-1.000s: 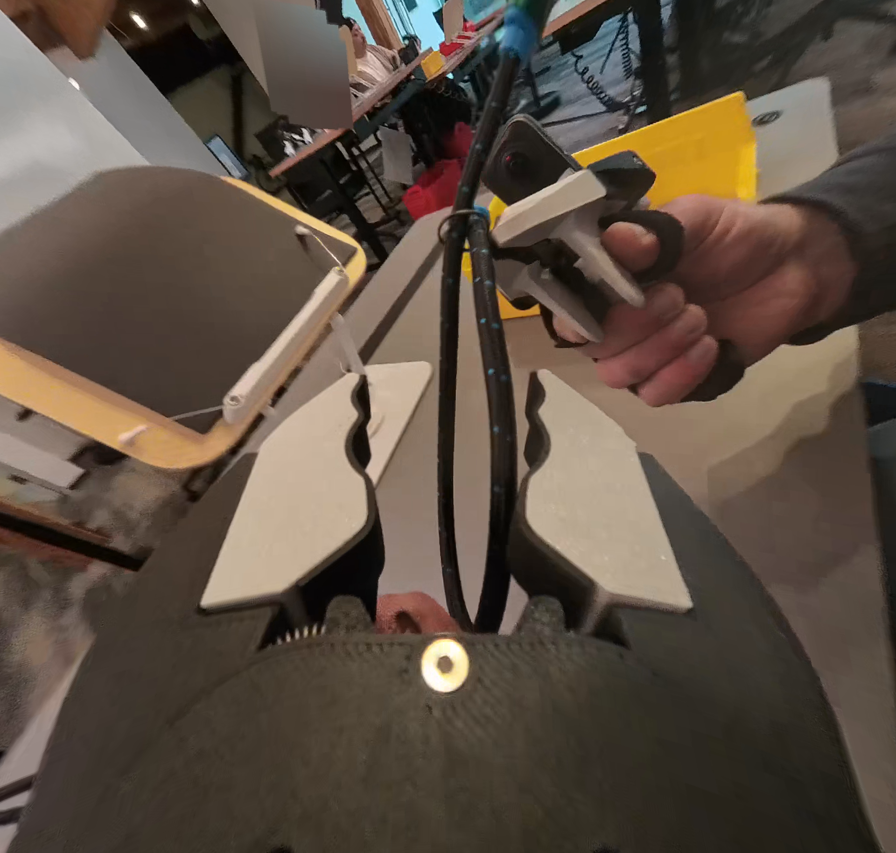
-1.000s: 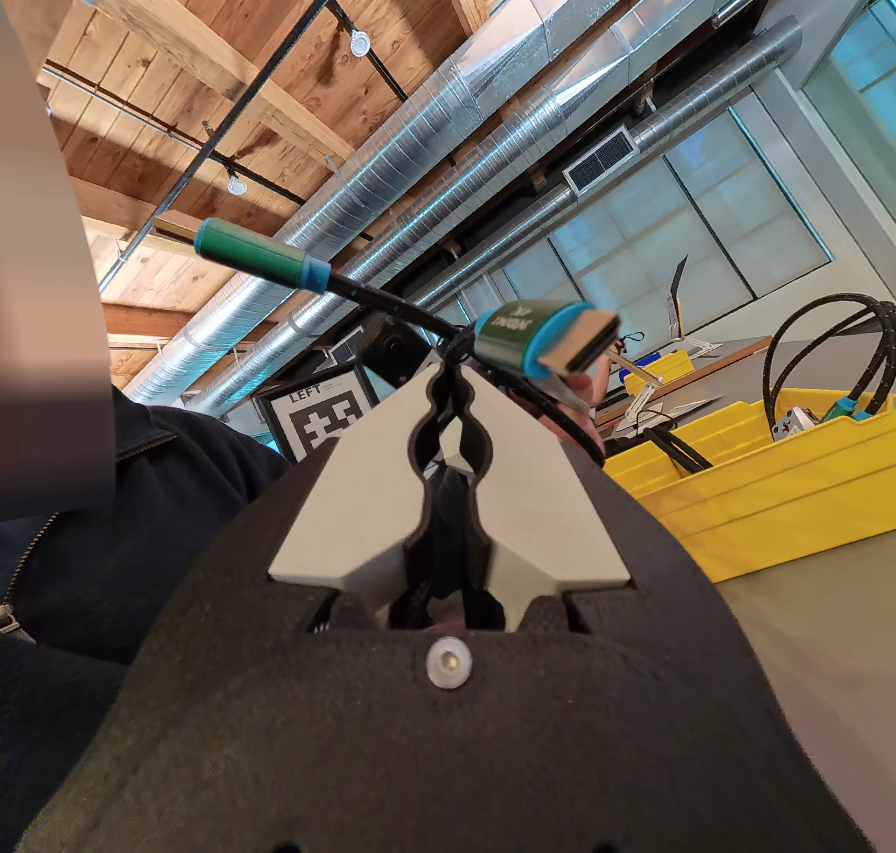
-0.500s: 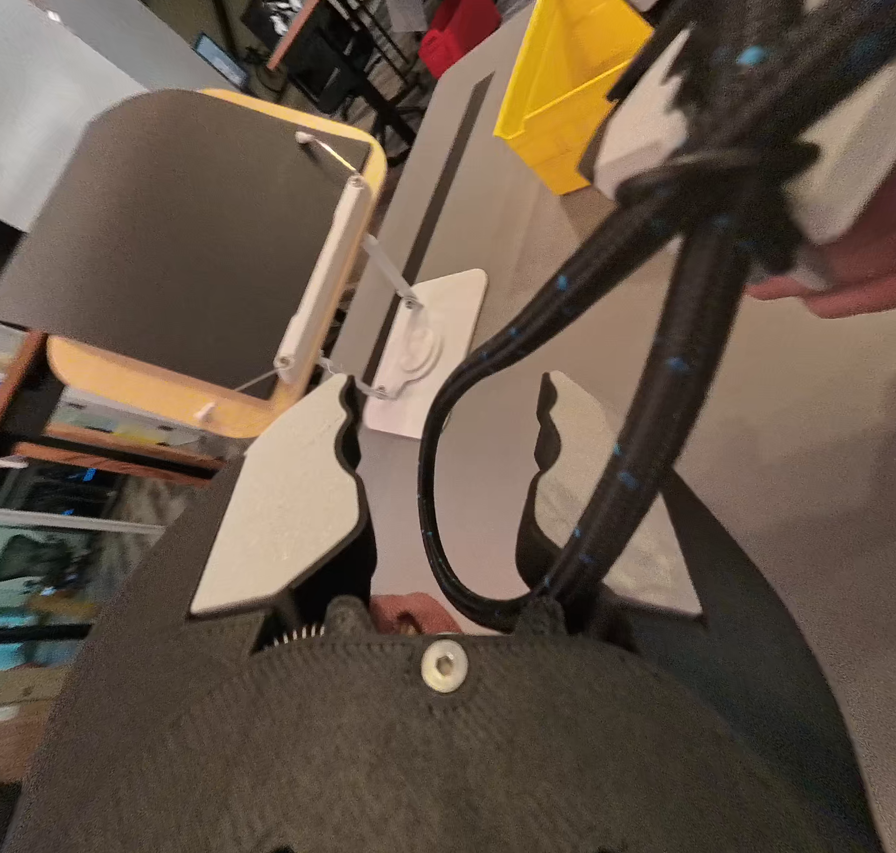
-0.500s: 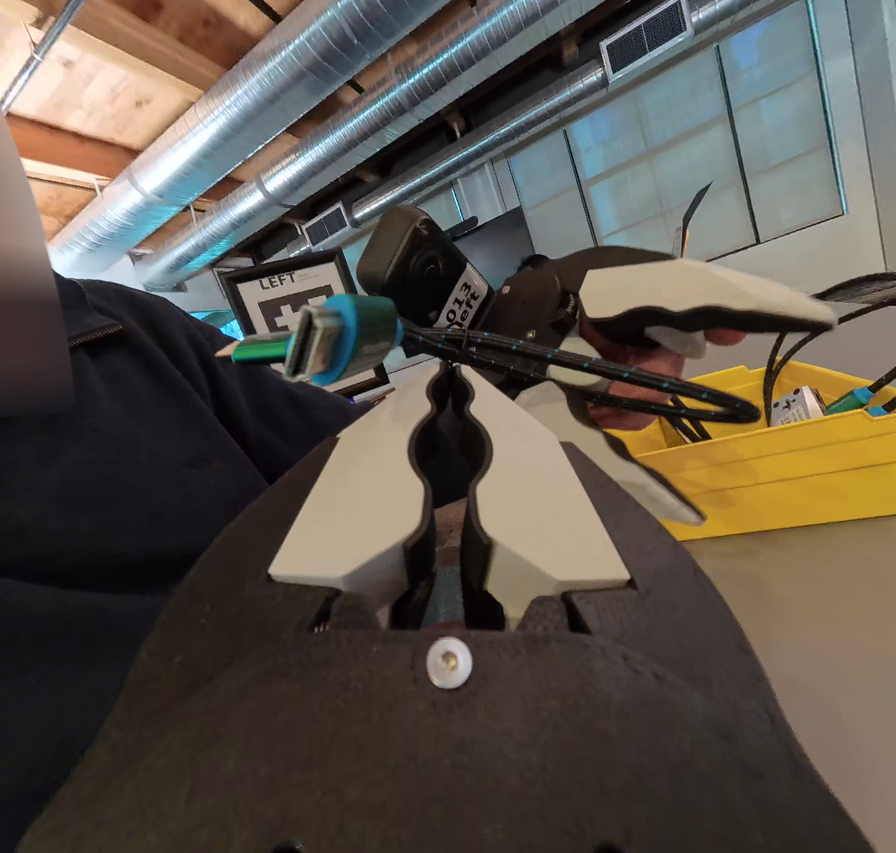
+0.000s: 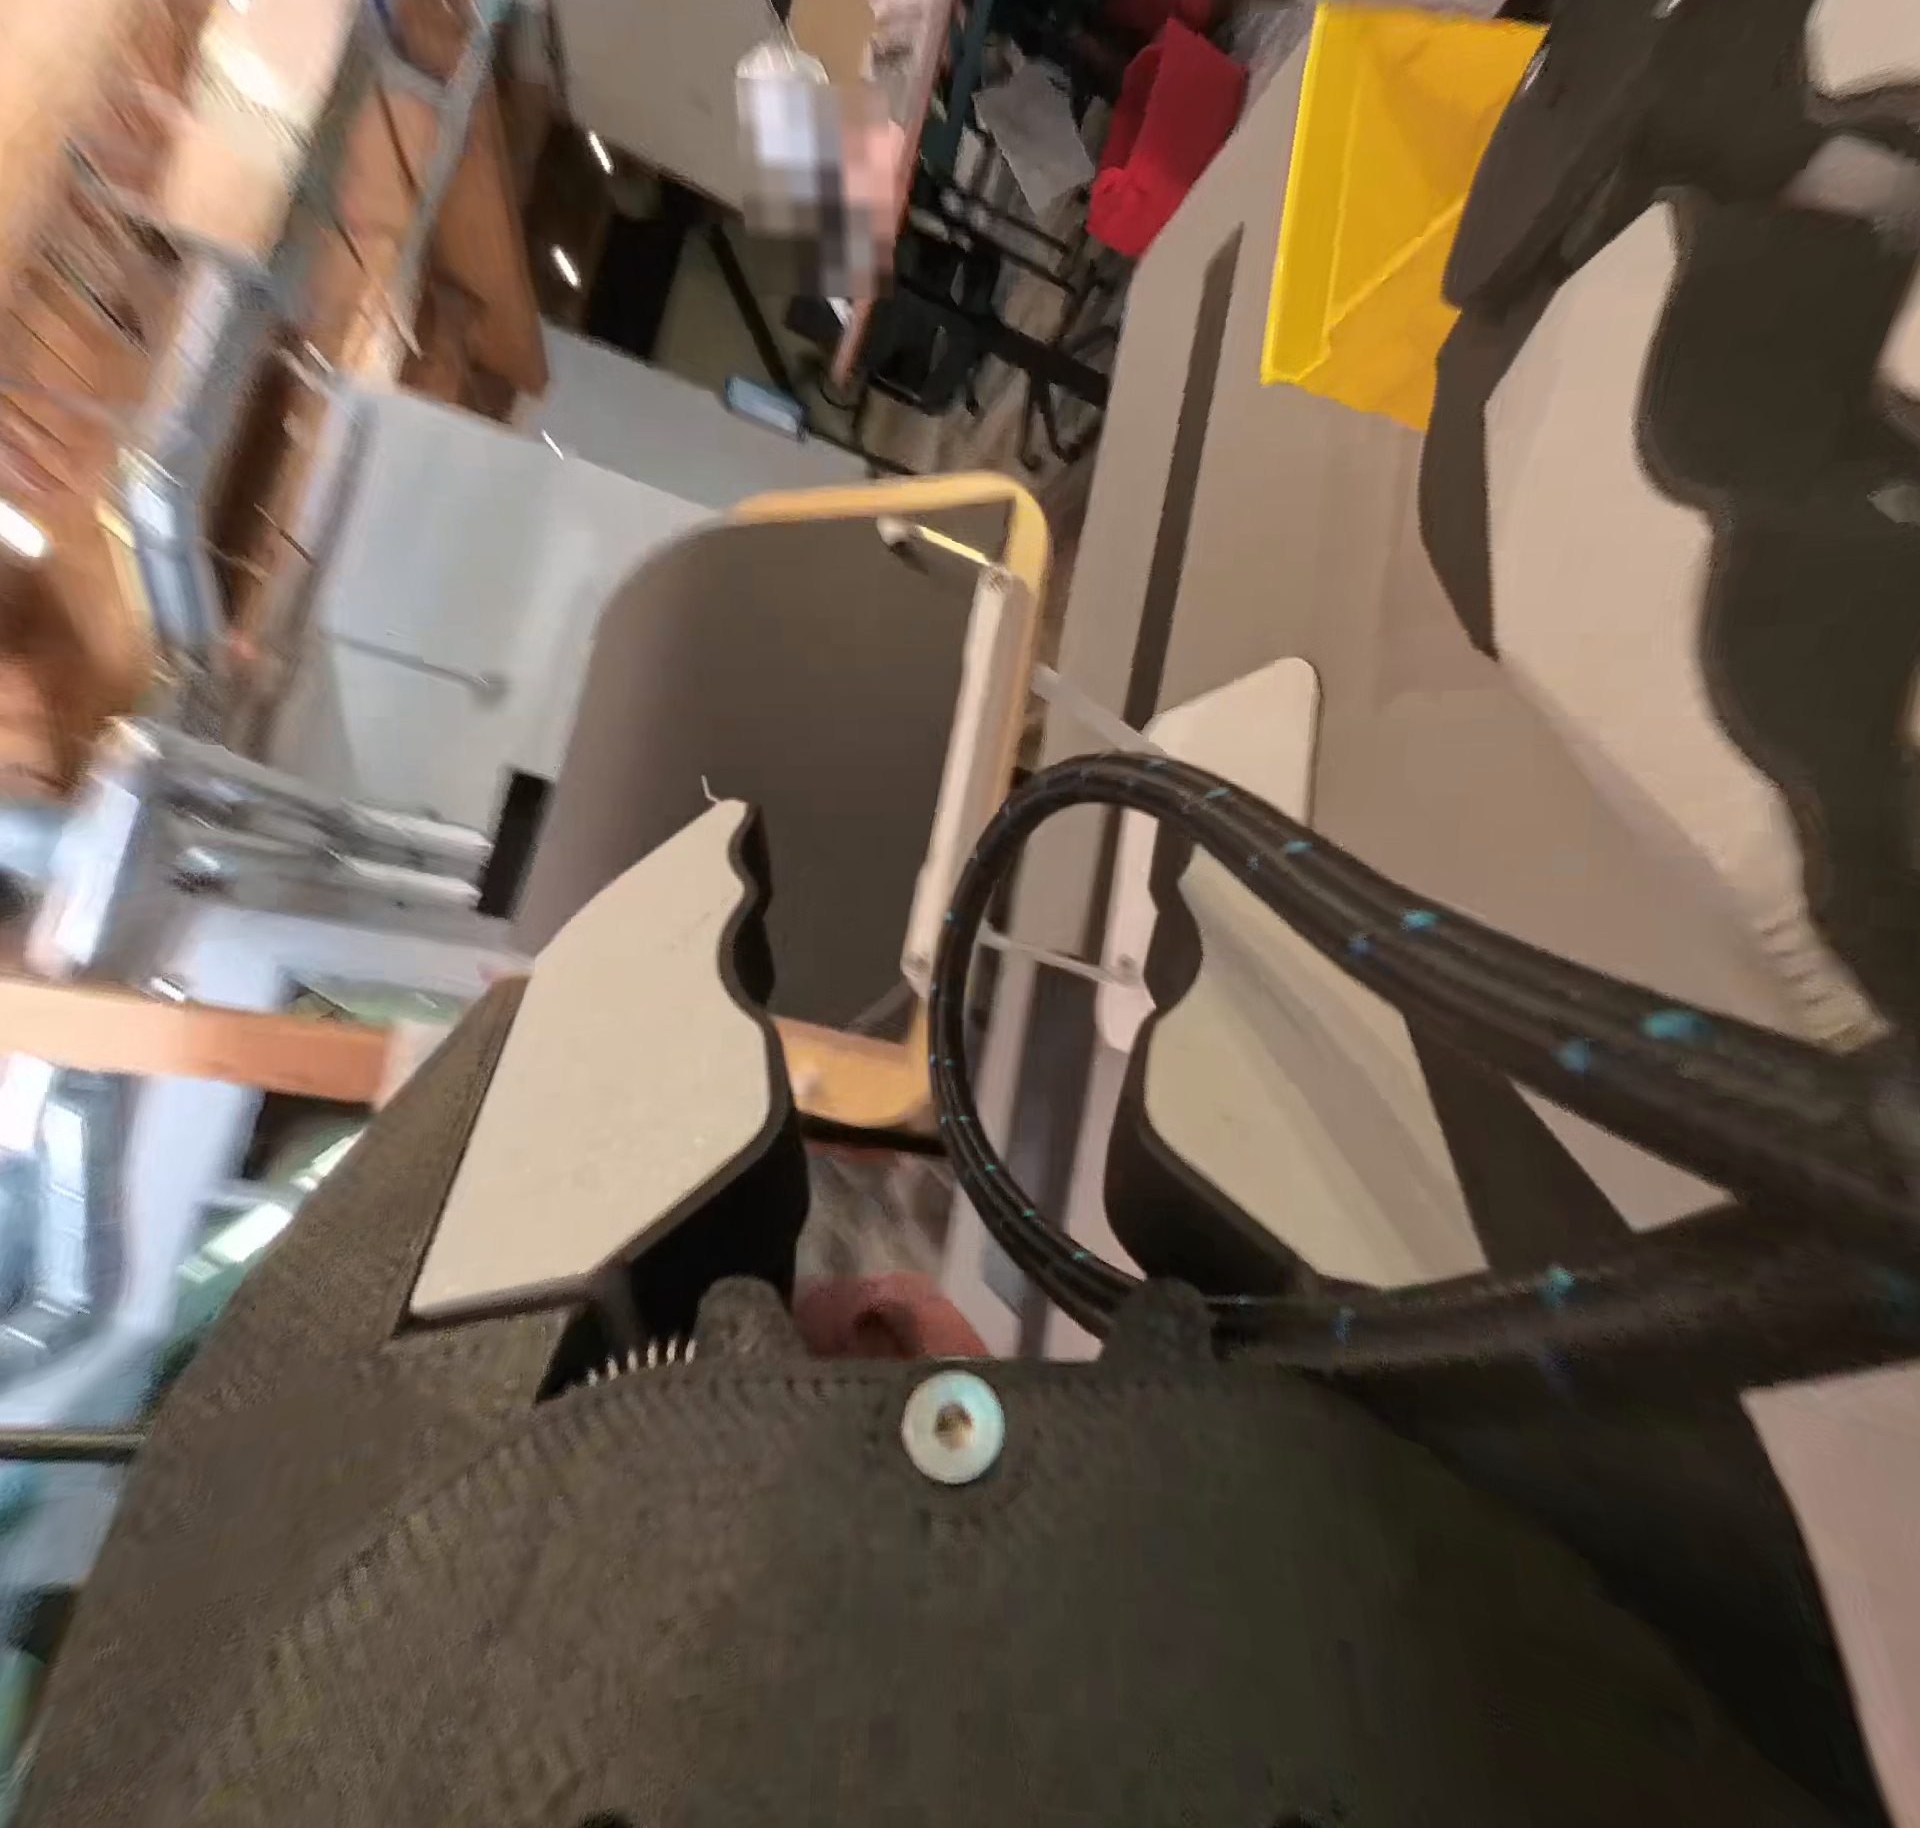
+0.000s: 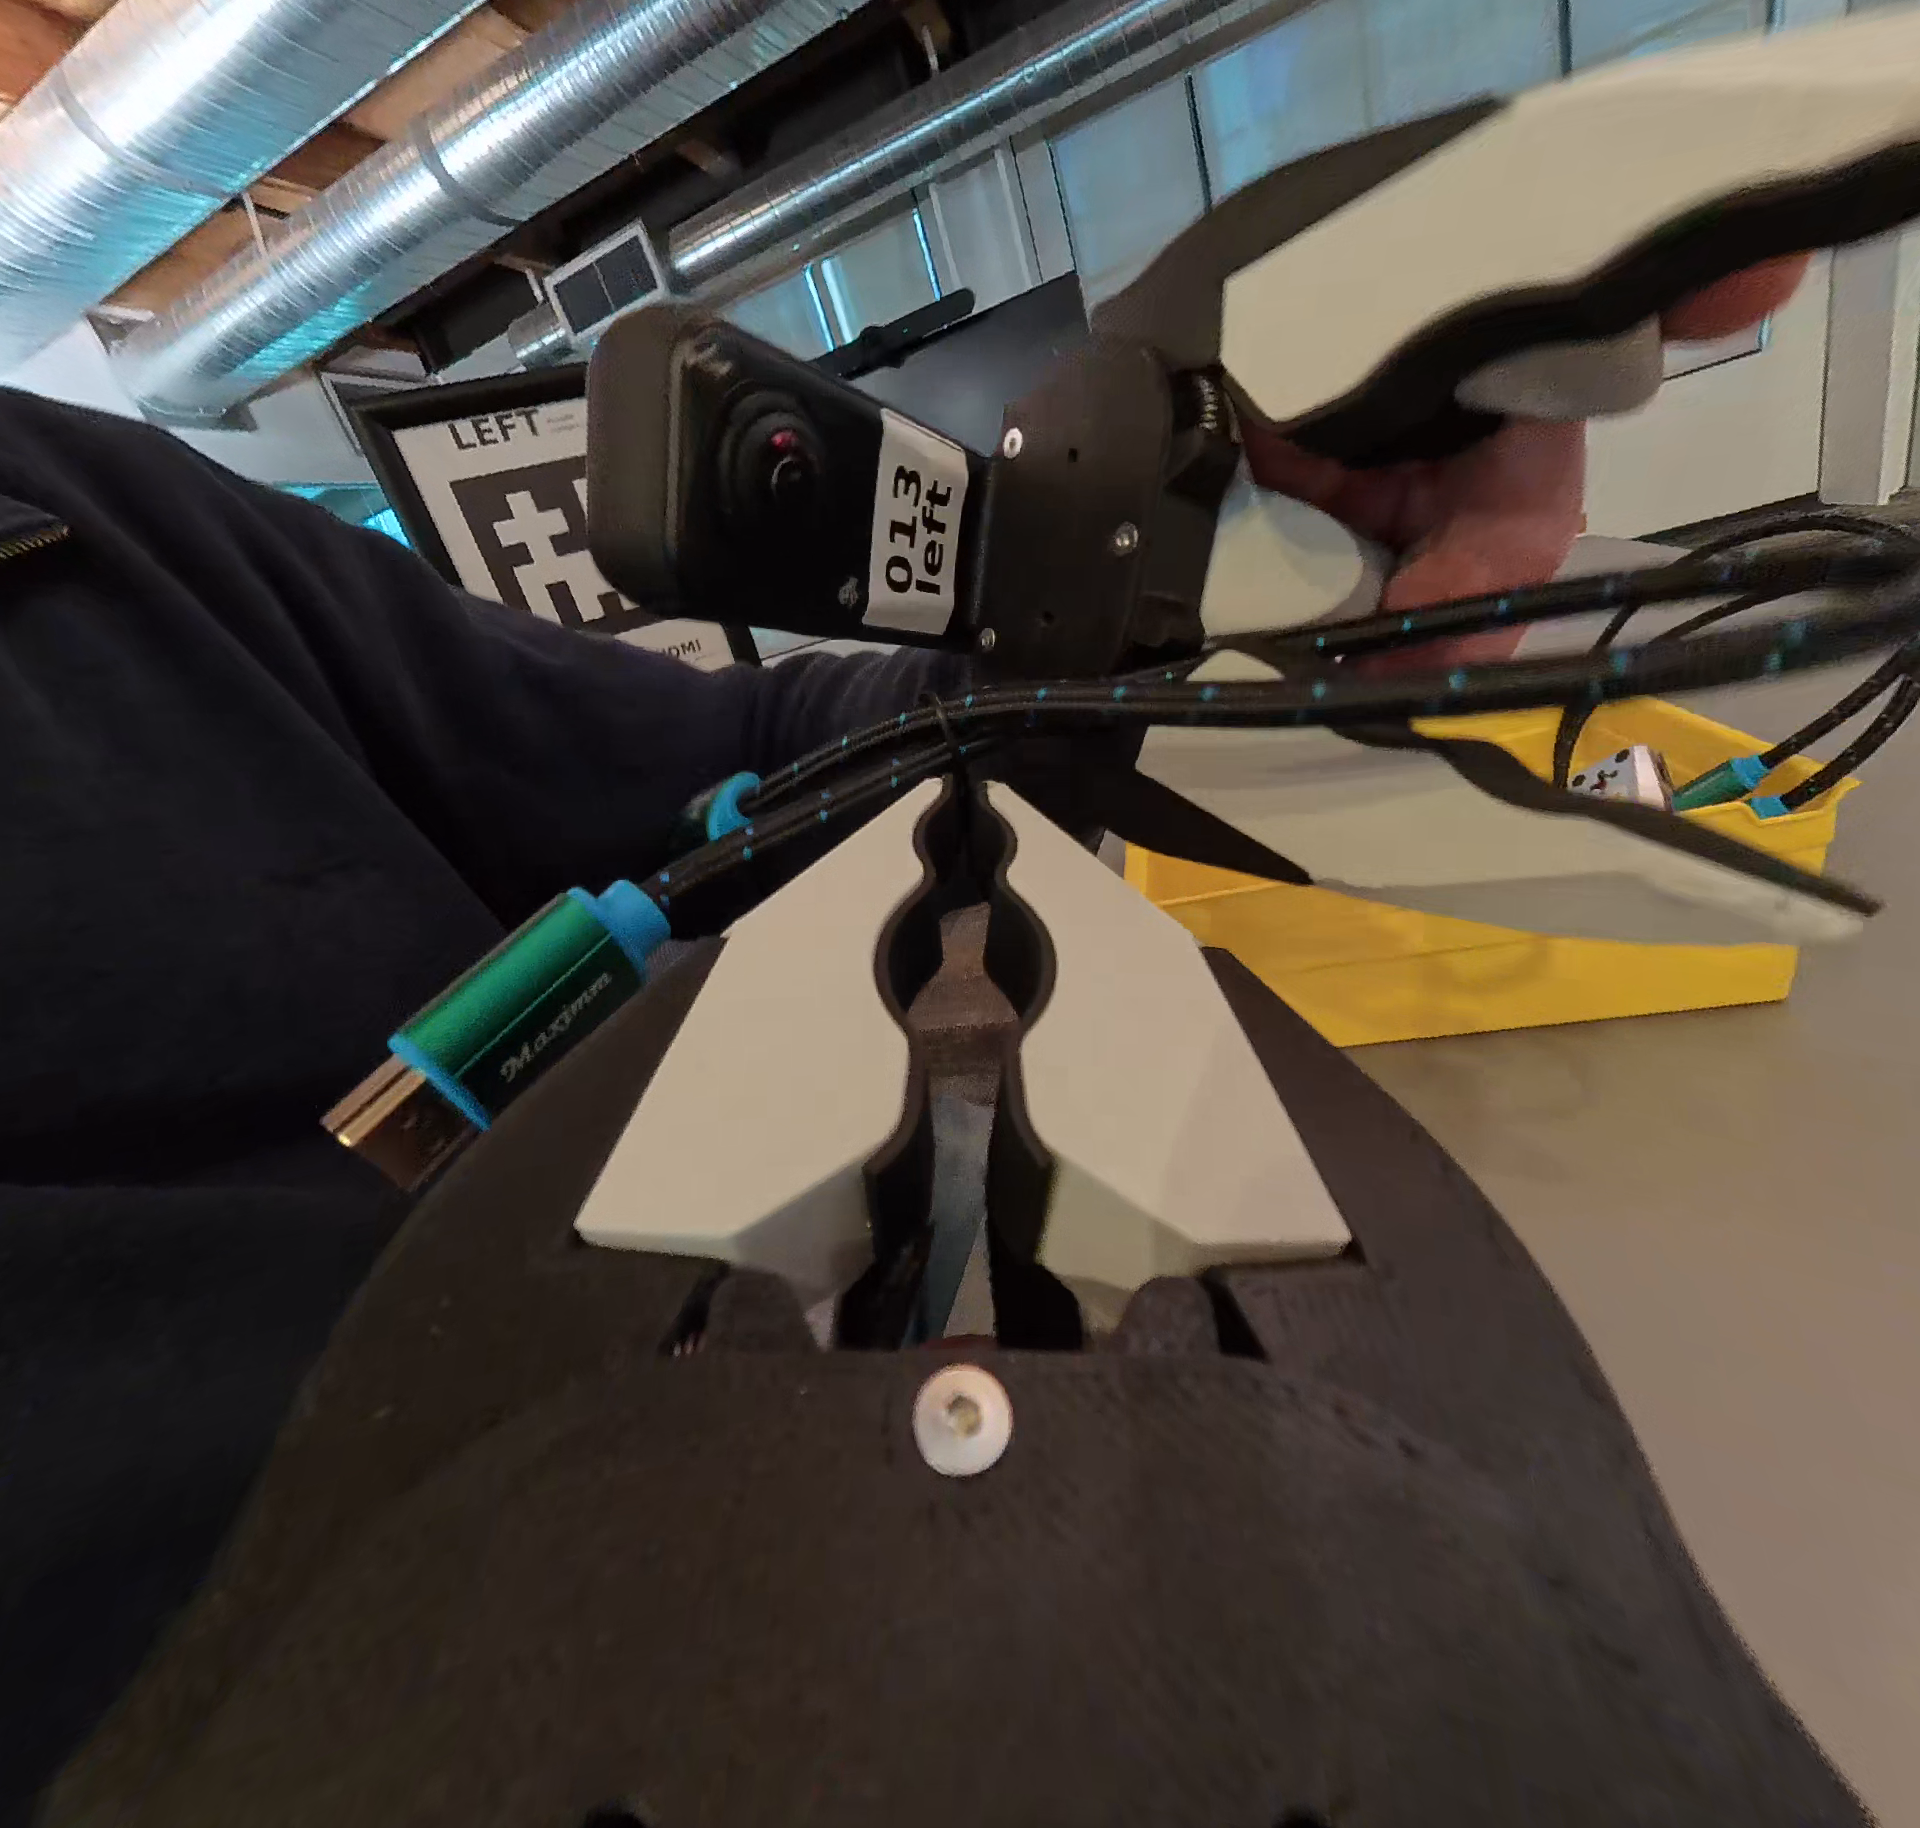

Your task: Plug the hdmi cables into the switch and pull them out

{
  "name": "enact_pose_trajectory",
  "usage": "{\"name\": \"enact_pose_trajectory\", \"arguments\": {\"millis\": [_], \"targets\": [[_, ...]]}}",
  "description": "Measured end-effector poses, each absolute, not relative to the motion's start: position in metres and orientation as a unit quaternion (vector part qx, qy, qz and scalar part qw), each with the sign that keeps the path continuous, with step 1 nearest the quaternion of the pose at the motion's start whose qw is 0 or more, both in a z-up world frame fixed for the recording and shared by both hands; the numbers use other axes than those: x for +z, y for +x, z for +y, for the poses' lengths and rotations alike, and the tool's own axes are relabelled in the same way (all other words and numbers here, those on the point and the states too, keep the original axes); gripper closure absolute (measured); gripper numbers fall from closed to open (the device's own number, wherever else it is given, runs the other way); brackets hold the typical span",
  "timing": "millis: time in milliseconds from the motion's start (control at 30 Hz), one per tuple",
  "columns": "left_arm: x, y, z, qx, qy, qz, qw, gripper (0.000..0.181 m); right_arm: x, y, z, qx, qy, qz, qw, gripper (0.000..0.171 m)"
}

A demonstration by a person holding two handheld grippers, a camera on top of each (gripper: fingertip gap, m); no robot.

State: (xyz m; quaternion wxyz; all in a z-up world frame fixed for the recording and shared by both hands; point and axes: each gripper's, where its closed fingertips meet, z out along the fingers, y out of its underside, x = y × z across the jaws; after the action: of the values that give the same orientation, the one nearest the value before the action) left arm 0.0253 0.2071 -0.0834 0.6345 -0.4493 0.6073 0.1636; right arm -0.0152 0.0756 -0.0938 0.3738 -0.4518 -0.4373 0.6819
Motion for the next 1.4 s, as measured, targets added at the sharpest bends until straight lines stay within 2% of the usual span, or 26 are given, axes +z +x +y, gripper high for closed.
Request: {"name": "enact_pose_trajectory", "arguments": {"millis": [100, 233, 600, 767, 933, 1167, 1333, 1400], "targets": [[-0.072, 0.032, 0.203, 0.196, -0.379, 0.628, 0.651, 0.112, -0.096, -0.017, 0.076, 0.678, -0.454, -0.440, 0.375, 0.171], [-0.070, 0.036, 0.204, 0.194, -0.367, 0.653, 0.634, 0.110, -0.086, -0.012, 0.078, 0.710, -0.429, -0.415, 0.373, 0.171], [-0.086, 0.029, 0.201, 0.070, -0.444, 0.642, 0.621, 0.099, -0.074, 0.012, 0.101, 0.780, -0.385, -0.323, 0.374, 0.171], [-0.108, 0.021, 0.198, 0.015, -0.504, 0.661, 0.556, 0.096, -0.074, 0.018, 0.110, 0.788, -0.384, -0.299, 0.377, 0.171], [-0.114, 0.022, 0.192, -0.028, -0.532, 0.653, 0.539, 0.094, -0.076, 0.017, 0.112, 0.790, -0.388, -0.290, 0.375, 0.171], [-0.137, 0.012, 0.217, 0.110, -0.556, 0.647, 0.510, 0.096, -0.073, 0.005, 0.093, 0.765, -0.386, -0.345, 0.383, 0.171], [-0.125, 0.015, 0.229, 0.108, -0.571, 0.609, 0.539, 0.094, -0.088, -0.006, 0.086, 0.712, -0.423, -0.407, 0.385, 0.171], [-0.117, 0.027, 0.223, 0.060, -0.564, 0.606, 0.558, 0.099, -0.091, -0.012, 0.078, 0.698, -0.425, -0.431, 0.383, 0.171]]}}
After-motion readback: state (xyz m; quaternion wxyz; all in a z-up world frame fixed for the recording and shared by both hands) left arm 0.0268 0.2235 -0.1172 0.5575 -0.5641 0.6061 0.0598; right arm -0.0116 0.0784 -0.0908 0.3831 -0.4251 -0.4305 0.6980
